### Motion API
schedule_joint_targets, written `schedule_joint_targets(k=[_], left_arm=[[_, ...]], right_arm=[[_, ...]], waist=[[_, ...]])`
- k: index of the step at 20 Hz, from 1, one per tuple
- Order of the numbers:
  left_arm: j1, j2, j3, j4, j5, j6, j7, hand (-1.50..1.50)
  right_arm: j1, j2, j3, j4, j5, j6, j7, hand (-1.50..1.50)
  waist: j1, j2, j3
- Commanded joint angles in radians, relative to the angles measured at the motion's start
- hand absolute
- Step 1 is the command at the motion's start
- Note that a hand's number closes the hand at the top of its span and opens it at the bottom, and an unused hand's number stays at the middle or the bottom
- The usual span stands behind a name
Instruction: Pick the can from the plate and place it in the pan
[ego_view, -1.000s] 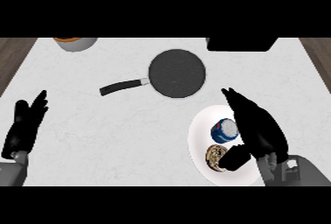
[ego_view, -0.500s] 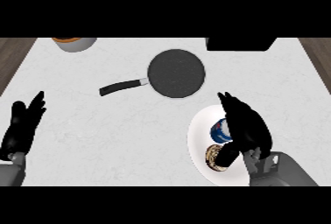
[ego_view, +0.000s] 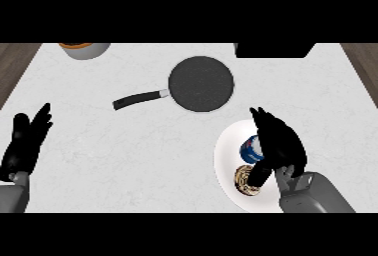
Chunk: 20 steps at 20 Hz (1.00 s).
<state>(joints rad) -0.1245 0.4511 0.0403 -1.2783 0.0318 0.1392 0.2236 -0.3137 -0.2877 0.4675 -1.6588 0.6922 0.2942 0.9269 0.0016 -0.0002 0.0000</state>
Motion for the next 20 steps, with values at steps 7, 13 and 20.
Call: schedule_joint_targets(k=[7,13,20], left_arm=[[-0.036,-0.051,0.036,-0.001,-0.073,-0.018,0.035,0.00],[0.083,-0.104,0.050,-0.066,-0.084,-0.020,-0.028,0.00],[-0.024,-0.064,0.086,-0.055,-0.107,-0.059,0.064,0.00]], right_arm=[[0.068,0.060,-0.053,0.062,0.101,0.034,-0.086,-1.50],[0.013,0.151,-0.076,0.155,0.153,0.049,-0.058,-1.50],[0.026,0.086,-0.079,0.174,0.242,0.021,-0.206,1.50]], waist=[[-0.003,0.000,0.000],[0.002,0.000,0.000],[-0.002,0.000,0.000]])
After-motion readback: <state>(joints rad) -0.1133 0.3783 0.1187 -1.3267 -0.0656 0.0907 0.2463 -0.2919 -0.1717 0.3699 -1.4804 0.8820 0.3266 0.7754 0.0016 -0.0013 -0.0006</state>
